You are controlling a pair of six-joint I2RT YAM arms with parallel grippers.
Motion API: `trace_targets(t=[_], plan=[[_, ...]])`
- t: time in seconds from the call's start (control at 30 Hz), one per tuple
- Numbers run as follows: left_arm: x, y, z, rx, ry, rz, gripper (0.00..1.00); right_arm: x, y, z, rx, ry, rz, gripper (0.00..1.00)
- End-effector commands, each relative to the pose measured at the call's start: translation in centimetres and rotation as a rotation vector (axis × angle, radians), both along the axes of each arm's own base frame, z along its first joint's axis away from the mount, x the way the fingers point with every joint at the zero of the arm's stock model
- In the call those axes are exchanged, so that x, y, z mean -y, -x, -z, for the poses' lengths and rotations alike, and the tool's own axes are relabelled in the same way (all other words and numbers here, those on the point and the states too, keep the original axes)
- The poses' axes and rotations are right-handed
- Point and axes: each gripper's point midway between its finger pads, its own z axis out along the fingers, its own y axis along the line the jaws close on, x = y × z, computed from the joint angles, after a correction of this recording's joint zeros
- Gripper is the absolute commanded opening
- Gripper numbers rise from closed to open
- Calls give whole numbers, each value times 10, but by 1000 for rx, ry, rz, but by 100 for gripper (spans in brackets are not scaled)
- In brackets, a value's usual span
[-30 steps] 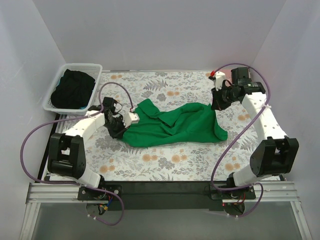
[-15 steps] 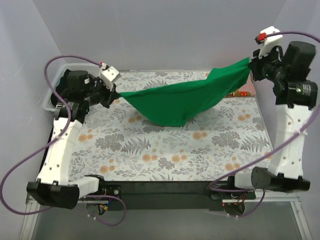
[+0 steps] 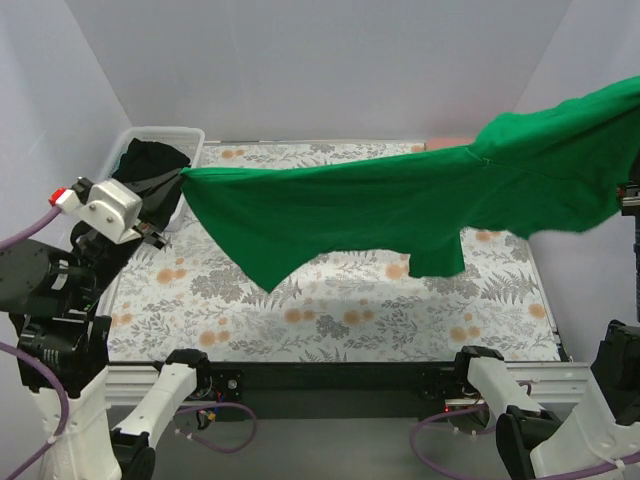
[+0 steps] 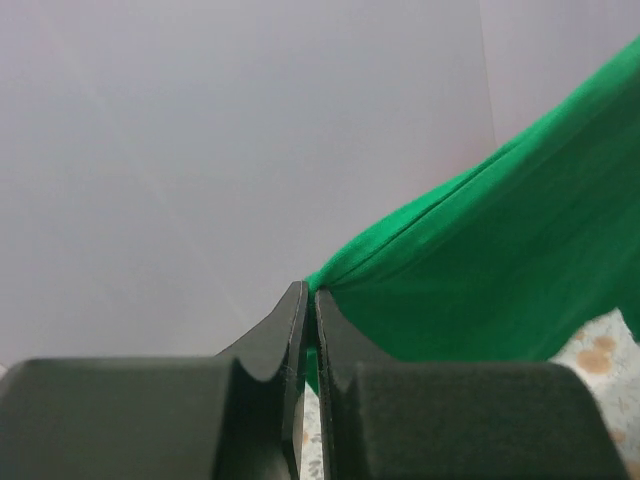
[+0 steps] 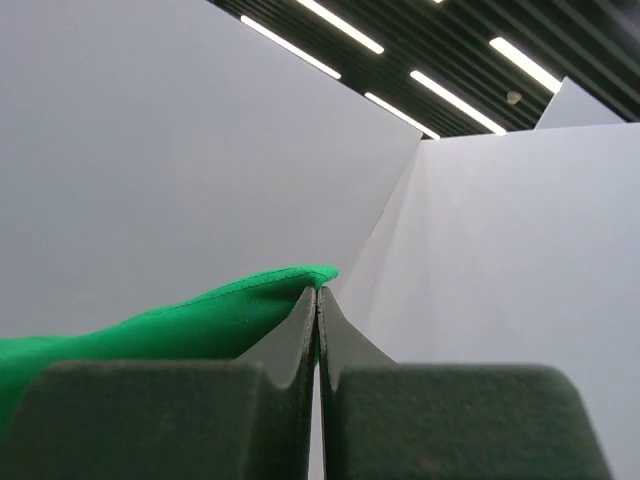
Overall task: Fold and stack the t-shirts
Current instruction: Flatten the tshirt out
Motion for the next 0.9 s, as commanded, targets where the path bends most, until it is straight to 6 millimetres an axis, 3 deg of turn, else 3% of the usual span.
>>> trace_targets(t=[0.0, 0.1, 0.13, 0.17, 0.2, 0.23, 0.27, 0.37, 0.4, 0.43, 0.5, 0.57, 0.6, 0.63, 0.7, 0.8, 0.87], plan=[[-10, -20, 4, -61, 34, -73, 0, 9, -11, -20, 68, 7, 49, 1], [-22, -38, 21, -123, 38, -153, 0, 3, -43, 3, -16, 47, 12, 1], [-22, -46, 35, -169, 39, -162, 0, 1, -53, 12, -46, 56, 0, 1], [-20, -48, 43, -190, 34, -153, 0, 0, -80, 37, -123, 65, -16, 1], [-18, -50, 52, -211, 28, -140, 0, -3, -91, 49, -159, 73, -35, 1], [-15, -53, 65, -243, 17, -127, 0, -10, -103, 65, -203, 96, -79, 1], [-12, -59, 90, -302, 3, -116, 0, -13, -123, 91, -273, 101, -107, 1], [-15, -75, 140, -411, -27, -141, 0, -33, -150, 141, -408, 111, -247, 1], [-17, -84, 175, -487, -45, -162, 0, -42, -166, 179, -499, 107, -315, 1], [-19, -91, 186, -497, -48, -177, 0, -43, -177, 198, -541, 93, -331, 1], [-21, -105, 235, -597, -75, -198, 0, -45, -203, 256, -658, 69, -352, 1], [-23, -120, 257, -623, -81, -220, 0, -50, -226, 299, -739, 77, -353, 1], [-23, -128, 283, -683, -96, -225, 0, -50, -235, 311, -749, 86, -347, 1], [-26, -140, 288, -674, -89, -254, 0, -53, -248, 345, -822, 79, -355, 1], [-27, -157, 316, -742, -101, -272, 0, -59, -263, 365, -849, 79, -369, 1], [-31, -181, 336, -750, -116, -306, 0, -70, -300, 406, -953, 70, -382, 1], [-37, -194, 365, -791, -159, -337, 0, -74, -316, 402, -946, 81, -381, 1]])
